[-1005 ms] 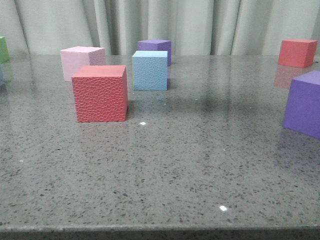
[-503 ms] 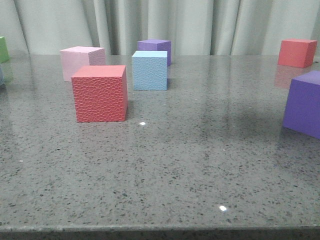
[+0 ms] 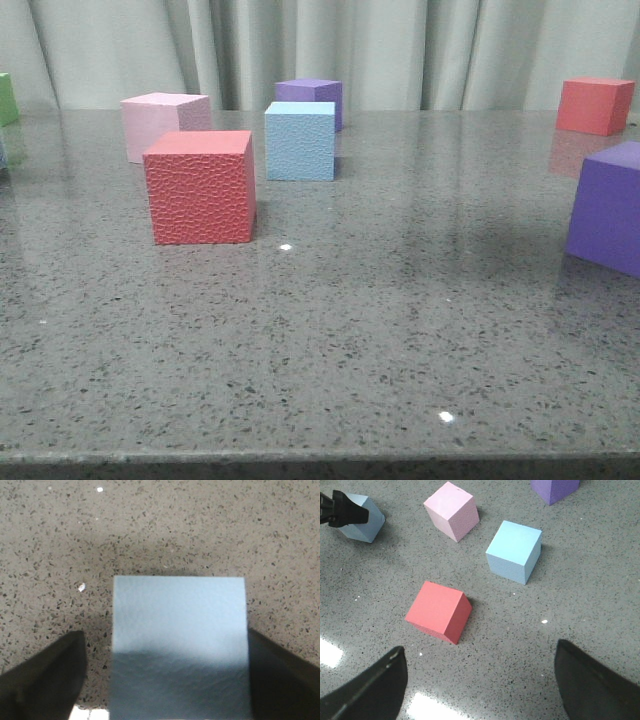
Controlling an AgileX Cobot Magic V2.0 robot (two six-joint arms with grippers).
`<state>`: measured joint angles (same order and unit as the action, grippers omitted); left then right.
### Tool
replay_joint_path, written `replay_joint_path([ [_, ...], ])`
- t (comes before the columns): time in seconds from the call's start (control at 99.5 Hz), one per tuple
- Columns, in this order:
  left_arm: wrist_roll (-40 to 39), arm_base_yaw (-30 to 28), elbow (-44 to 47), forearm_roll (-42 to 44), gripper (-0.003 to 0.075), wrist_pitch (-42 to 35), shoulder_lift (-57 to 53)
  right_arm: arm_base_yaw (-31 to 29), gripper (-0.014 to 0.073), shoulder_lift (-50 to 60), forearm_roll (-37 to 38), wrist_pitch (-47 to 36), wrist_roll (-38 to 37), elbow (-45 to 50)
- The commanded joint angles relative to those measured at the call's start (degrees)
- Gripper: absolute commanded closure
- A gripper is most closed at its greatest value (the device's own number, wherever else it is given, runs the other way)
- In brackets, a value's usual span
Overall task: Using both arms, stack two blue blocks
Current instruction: 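Close the left gripper on the second light blue cube, then carry the held light blue cube with the left gripper above the placed blue cube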
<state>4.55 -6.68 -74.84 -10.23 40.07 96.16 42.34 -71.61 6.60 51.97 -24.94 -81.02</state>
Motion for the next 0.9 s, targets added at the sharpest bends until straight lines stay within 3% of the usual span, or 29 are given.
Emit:
replay_joint_path([
  [0.0,0.19,0.29,-1.92,-0.9,0.0283,-2.64,-2.16,-0.09,-0.0007,1.75,0.23,-3.92,-0.02,-1.24],
  [0.211,0.19,0.29,-2.03,-0.9,0.0439,-2.64,-2.16,-0.09,-0.0007,1.75,0.23,-2.95,-0.02,-1.24],
  [0.472,0.19,1.7,-9.75,-1.06,0.0445,2.86,-2.16,-0.09,-0.0007,1.75,0.29,-2.31,-0.02,-1.24],
  [0.704,-0.4,9.48,-21.54,-0.84,0.0445,8.98,-2.16,-0.09,-0.0007,3.03,4.69,0.01,-2.17,-0.79],
  [0.894,-8.34,16.37,-26.73,-0.84,0.0445,7.92,-1.94,-0.09,-0.0007,7.22,11.71,0.73,-5.91,1.59],
])
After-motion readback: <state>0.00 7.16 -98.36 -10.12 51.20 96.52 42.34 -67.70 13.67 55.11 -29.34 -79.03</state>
